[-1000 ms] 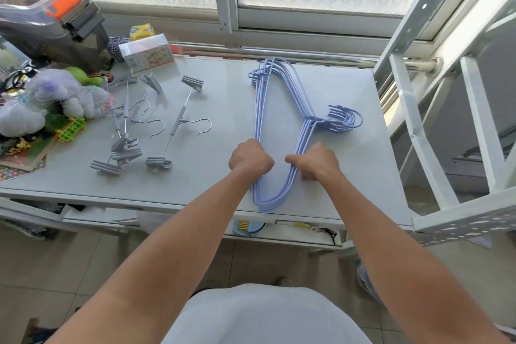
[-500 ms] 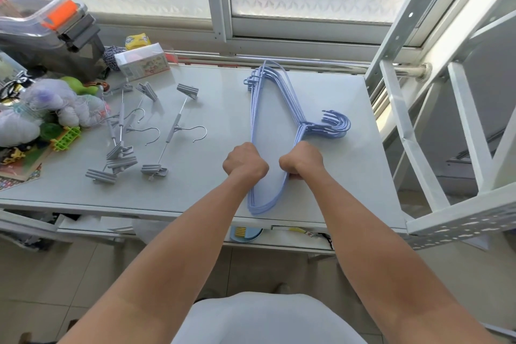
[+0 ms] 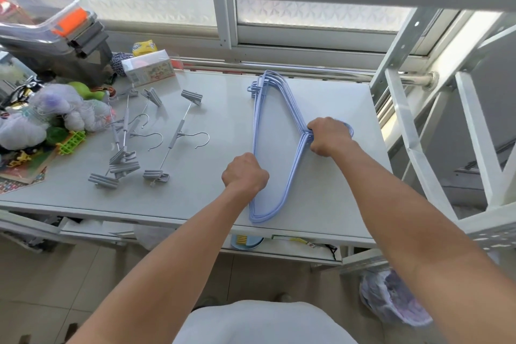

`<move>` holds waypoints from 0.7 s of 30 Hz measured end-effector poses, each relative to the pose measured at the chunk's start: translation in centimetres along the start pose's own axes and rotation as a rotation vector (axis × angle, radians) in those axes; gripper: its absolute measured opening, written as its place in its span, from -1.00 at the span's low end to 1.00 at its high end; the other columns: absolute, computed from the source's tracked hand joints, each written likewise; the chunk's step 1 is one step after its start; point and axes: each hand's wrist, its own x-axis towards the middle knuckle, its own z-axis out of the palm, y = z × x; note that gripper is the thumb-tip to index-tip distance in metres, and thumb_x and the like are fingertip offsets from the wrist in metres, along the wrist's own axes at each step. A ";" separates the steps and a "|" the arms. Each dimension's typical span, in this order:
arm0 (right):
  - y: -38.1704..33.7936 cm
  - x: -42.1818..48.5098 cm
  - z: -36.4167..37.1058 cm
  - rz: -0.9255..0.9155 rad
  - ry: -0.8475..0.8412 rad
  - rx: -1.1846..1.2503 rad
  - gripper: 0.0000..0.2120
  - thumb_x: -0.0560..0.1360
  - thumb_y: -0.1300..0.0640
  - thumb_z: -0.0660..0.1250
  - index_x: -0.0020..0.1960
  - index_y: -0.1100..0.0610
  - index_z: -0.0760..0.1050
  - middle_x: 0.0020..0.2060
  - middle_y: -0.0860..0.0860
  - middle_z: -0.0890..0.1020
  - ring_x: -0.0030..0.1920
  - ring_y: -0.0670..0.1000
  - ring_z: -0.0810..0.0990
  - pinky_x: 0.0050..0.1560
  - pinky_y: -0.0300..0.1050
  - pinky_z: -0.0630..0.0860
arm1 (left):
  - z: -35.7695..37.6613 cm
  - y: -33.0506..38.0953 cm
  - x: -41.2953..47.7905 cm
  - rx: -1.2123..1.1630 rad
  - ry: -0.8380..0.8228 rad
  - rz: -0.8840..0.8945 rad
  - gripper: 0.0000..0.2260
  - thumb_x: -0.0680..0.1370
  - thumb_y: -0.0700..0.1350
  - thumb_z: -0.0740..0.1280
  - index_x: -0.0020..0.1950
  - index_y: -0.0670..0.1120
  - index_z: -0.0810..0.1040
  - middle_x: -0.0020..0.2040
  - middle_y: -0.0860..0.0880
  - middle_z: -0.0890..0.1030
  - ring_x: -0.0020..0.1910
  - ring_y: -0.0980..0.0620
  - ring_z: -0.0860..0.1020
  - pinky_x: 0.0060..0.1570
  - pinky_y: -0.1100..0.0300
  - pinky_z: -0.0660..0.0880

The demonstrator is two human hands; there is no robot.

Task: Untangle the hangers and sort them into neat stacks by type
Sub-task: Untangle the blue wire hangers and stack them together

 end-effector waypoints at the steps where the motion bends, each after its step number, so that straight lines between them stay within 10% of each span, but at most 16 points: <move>1: 0.0 0.4 0.1 0.015 -0.020 0.022 -0.88 0.37 0.24 0.31 -0.14 0.08 0.42 0.02 0.13 0.58 0.02 0.20 0.60 -0.11 -0.09 0.48 | 0.1 -0.1 0.1 0.011 -0.001 0.004 -0.91 0.46 -0.20 0.25 -0.06 -0.10 0.42 -0.11 -0.07 0.47 -0.12 -0.12 0.47 -0.15 0.16 0.40; 13: 0.2 1.7 -0.9 0.030 -0.038 0.026 -0.69 0.33 0.26 0.41 -0.39 0.11 0.27 -0.21 0.09 0.48 -0.20 0.16 0.49 -0.22 -0.13 0.39 | 0.1 0.1 0.9 -0.019 -0.005 -0.029 -0.87 0.40 -0.29 0.24 -0.09 -0.13 0.42 -0.10 -0.10 0.53 -0.16 -0.14 0.50 -0.21 0.15 0.44; 21: 0.4 2.0 -0.7 0.008 -0.052 -0.098 -0.74 0.40 0.22 0.39 0.08 0.22 0.55 0.06 0.20 0.58 0.06 0.24 0.61 -0.07 -0.05 0.51 | 0.0 0.1 0.9 -0.036 -0.024 -0.041 -0.87 0.38 -0.29 0.25 -0.10 -0.13 0.41 -0.12 -0.10 0.52 -0.12 -0.14 0.53 -0.19 0.15 0.47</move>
